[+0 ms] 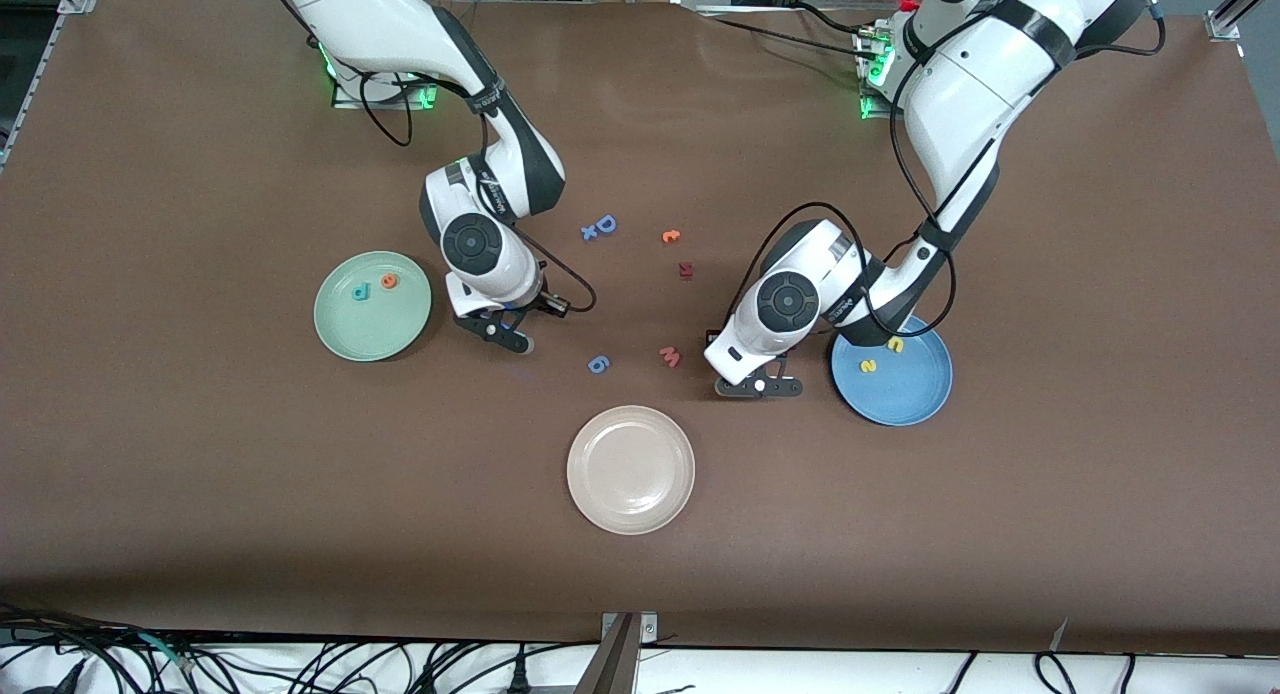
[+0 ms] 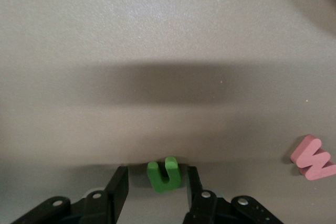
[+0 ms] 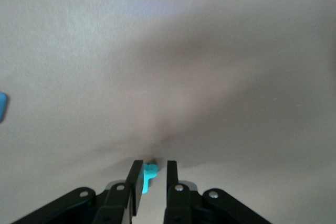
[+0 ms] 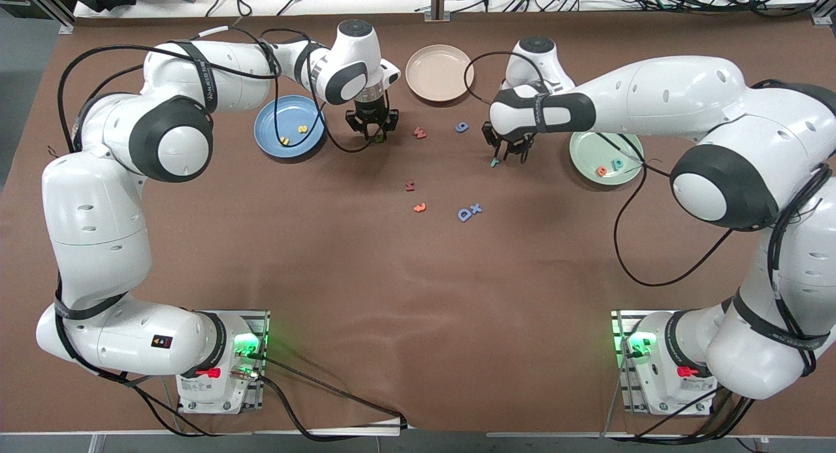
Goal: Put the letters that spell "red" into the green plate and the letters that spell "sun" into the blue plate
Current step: 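Grasp the r with the right gripper while the left gripper grasps the u, then put the r on the green plate while the left gripper drops the u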
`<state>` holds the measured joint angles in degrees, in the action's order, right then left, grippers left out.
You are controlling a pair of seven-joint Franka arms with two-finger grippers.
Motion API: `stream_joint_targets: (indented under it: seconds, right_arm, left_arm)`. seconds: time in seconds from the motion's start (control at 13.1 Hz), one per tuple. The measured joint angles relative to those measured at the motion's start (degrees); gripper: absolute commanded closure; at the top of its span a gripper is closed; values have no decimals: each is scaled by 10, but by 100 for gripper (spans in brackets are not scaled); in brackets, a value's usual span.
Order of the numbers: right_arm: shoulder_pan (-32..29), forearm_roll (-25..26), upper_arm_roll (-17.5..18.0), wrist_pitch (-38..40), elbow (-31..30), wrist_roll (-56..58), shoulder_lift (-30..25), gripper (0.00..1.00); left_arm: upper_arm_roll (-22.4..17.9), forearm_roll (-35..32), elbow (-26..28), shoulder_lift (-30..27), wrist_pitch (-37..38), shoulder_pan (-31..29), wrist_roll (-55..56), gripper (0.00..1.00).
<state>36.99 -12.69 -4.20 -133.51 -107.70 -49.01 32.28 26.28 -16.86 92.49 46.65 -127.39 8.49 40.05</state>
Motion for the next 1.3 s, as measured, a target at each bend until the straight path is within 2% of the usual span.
stream_joint_targets:
  seconds: [0.08, 0.15, 0.23, 0.31, 0.84, 1.3]
  right_arm:
    - [0, 0, -3, 7, 0, 1, -6, 76]
    - [0, 0, -3, 10, 0, 1, -8, 76]
    - [0, 0, -3, 12, 0, 0, -8, 76]
    - [1, 0, -2, 12, 0, -1, -8, 76]
    - [17, 0, 3, -1, -1, -2, 8, 76]
    - [18, 0, 3, -21, -1, -2, 14, 75]
  left_arm:
    - [0, 0, 0, 2, -7, 0, 1, 50]
    - [0, 0, 0, 4, -11, 1, 2, 65]
    - [0, 0, -1, 4, -11, 0, 2, 86]
    - [0, 0, -1, 5, -11, 0, 3, 99]
    - [0, 0, -8, 4, -6, -2, 3, 100]
    - [0, -3, -52, -24, 105, -34, -62, 100]
